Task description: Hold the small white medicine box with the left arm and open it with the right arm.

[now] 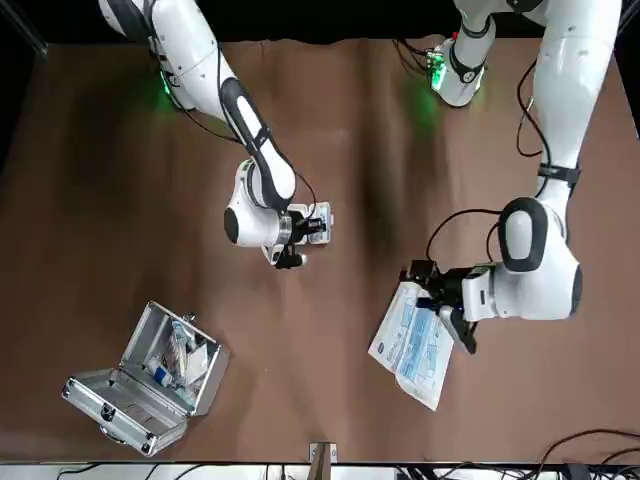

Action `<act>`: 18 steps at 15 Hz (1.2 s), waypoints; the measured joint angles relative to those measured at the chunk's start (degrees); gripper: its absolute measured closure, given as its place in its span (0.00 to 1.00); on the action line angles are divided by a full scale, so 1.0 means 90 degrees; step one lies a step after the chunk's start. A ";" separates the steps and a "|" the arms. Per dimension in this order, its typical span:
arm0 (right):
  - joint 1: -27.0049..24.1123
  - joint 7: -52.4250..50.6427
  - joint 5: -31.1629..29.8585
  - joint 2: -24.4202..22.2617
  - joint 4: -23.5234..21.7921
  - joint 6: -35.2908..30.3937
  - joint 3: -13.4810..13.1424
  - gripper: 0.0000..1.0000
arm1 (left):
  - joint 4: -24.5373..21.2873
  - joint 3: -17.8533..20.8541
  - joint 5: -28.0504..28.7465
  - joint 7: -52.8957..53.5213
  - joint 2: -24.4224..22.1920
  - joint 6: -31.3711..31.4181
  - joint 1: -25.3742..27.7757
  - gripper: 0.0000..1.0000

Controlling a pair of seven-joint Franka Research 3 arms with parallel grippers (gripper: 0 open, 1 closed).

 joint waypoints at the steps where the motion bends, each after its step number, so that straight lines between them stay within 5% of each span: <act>1: -0.0098 0.0071 -0.0018 -0.0103 0.0042 -0.0211 -0.0066 0.99 | 0.0000 0.0005 0.0298 -0.0338 -0.0102 -0.0132 0.0048 0.00; 6: -0.0316 0.0428 -0.0602 -0.0542 0.0229 -0.0957 -0.0722 0.99 | -0.0004 0.0019 0.1557 -0.1349 -0.0544 -0.0710 0.0222 0.00; 13: -0.0389 0.1186 -0.1747 -0.0828 0.1391 -0.3976 -0.2422 0.99 | -0.0012 0.0121 0.2703 -0.3809 -0.1073 -0.1422 0.0234 0.00; 18: -0.0405 0.1227 -0.2376 -0.0847 0.2294 -0.5650 -0.3501 0.99 | -0.0013 0.0131 0.3479 -0.4226 -0.1468 -0.1620 0.0245 0.00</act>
